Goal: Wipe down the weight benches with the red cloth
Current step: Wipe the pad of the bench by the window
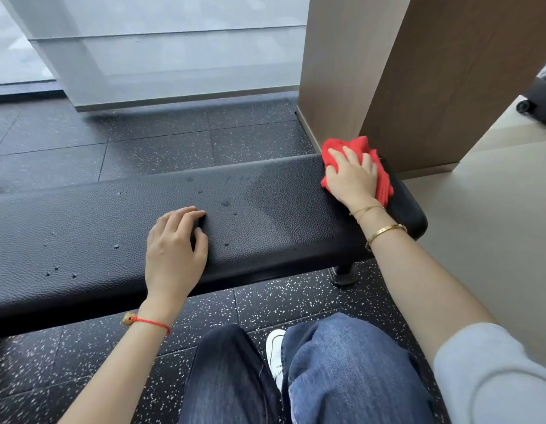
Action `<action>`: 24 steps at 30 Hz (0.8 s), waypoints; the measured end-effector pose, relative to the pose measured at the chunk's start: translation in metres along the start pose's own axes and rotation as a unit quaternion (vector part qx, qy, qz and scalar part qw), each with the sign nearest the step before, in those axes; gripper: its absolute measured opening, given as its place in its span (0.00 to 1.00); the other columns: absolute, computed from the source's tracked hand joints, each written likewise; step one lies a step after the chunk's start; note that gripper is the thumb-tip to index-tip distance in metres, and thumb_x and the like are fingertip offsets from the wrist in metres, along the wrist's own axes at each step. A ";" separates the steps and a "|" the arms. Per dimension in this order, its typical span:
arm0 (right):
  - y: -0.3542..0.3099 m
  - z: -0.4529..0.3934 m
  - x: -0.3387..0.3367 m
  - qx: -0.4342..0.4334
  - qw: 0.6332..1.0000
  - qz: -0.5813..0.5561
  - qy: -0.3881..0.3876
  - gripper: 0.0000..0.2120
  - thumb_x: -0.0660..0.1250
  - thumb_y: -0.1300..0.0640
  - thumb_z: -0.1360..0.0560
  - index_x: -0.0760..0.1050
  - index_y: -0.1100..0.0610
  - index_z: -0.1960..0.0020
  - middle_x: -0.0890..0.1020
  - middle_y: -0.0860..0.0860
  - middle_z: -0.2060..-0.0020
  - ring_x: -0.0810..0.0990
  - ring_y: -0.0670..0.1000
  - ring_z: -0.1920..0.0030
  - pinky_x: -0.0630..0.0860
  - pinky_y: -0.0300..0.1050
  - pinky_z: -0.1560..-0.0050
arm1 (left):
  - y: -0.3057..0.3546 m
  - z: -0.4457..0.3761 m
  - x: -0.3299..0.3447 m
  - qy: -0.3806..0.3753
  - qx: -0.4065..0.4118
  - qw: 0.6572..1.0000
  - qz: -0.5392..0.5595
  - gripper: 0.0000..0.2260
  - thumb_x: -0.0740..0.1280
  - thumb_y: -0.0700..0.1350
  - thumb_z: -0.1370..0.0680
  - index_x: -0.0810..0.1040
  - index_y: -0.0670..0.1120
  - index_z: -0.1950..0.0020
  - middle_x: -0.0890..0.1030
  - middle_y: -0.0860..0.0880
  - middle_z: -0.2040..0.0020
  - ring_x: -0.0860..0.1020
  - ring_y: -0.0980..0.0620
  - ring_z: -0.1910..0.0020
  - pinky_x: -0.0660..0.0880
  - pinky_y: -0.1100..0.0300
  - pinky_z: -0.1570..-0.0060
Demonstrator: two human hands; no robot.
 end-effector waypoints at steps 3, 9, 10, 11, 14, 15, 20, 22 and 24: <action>-0.039 0.008 0.012 -0.086 0.996 -0.001 -0.032 0.23 0.55 0.47 0.20 0.65 0.42 0.26 0.63 0.46 0.24 0.60 0.60 0.26 0.52 0.54 0.24 | 0.000 -0.001 0.001 -0.003 0.000 1.000 0.001 0.12 0.65 0.40 0.22 0.78 0.45 0.39 0.79 0.48 0.38 0.74 0.44 0.36 0.70 0.48 0.35; -0.058 0.077 0.015 -0.265 0.963 -0.016 -0.054 0.23 0.60 0.47 0.23 0.66 0.39 0.27 0.67 0.42 0.26 0.63 0.56 0.27 0.57 0.54 0.25 | -0.002 -0.001 0.000 -0.010 -0.005 1.000 0.008 0.12 0.66 0.39 0.22 0.79 0.45 0.39 0.79 0.49 0.38 0.74 0.46 0.37 0.70 0.49 0.34; -0.052 0.079 0.013 -0.269 0.962 -0.020 -0.052 0.23 0.60 0.47 0.23 0.66 0.39 0.28 0.67 0.41 0.26 0.64 0.55 0.27 0.58 0.54 0.26 | -0.002 -0.001 0.000 -0.012 -0.004 1.000 0.012 0.12 0.66 0.39 0.22 0.79 0.45 0.39 0.79 0.49 0.38 0.74 0.46 0.36 0.70 0.48 0.34; -0.047 0.075 0.010 -0.262 0.964 -0.024 -0.046 0.23 0.60 0.47 0.23 0.67 0.39 0.28 0.68 0.41 0.26 0.64 0.55 0.27 0.58 0.53 0.26 | -0.002 -0.002 0.000 -0.015 -0.005 1.000 0.016 0.12 0.66 0.39 0.22 0.79 0.45 0.38 0.80 0.49 0.38 0.74 0.46 0.36 0.70 0.48 0.34; -0.050 0.048 0.010 -0.217 0.976 -0.020 -0.029 0.22 0.60 0.48 0.21 0.68 0.41 0.28 0.67 0.43 0.26 0.63 0.56 0.26 0.56 0.52 0.25 | -0.002 -0.004 -0.002 -0.019 -0.010 0.999 0.029 0.12 0.66 0.38 0.22 0.80 0.44 0.40 0.80 0.48 0.39 0.74 0.45 0.36 0.71 0.47 0.34; -0.057 0.039 0.013 -0.202 0.979 -0.019 -0.030 0.22 0.59 0.48 0.21 0.67 0.41 0.27 0.66 0.43 0.25 0.62 0.57 0.26 0.54 0.52 0.25 | -0.001 -0.005 -0.004 -0.017 -0.007 0.999 0.031 0.12 0.67 0.38 0.23 0.80 0.43 0.40 0.80 0.47 0.40 0.74 0.45 0.36 0.71 0.47 0.34; -0.133 0.029 0.035 -0.221 0.972 -0.024 -0.073 0.22 0.56 0.48 0.20 0.65 0.41 0.26 0.63 0.43 0.24 0.59 0.59 0.25 0.50 0.54 0.23 | -0.016 -0.002 -0.017 -0.003 -0.006 1.000 0.005 0.11 0.68 0.37 0.24 0.80 0.43 0.42 0.81 0.47 0.41 0.75 0.44 0.38 0.71 0.47 0.35; -0.167 0.053 0.042 -0.280 0.956 -0.025 -0.088 0.23 0.57 0.48 0.20 0.65 0.41 0.26 0.63 0.43 0.24 0.59 0.59 0.25 0.50 0.53 0.23 | -0.025 0.001 -0.020 -0.001 -0.013 1.000 -0.006 0.11 0.67 0.39 0.23 0.80 0.43 0.41 0.81 0.47 0.41 0.75 0.44 0.38 0.71 0.47 0.36; -0.183 0.086 0.045 -0.345 0.933 -0.022 -0.101 0.23 0.58 0.48 0.21 0.64 0.41 0.26 0.63 0.43 0.24 0.59 0.58 0.24 0.51 0.53 0.23 | -0.028 0.002 -0.022 0.004 -0.014 1.000 -0.007 0.12 0.65 0.40 0.23 0.80 0.43 0.42 0.81 0.47 0.41 0.76 0.44 0.38 0.71 0.46 0.36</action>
Point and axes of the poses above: each hand's wrist, its own z-axis away from the middle knuckle, its own x-axis out of the palm, y = z × x, the point moved 8 cm from there along -z, towards the middle knuckle
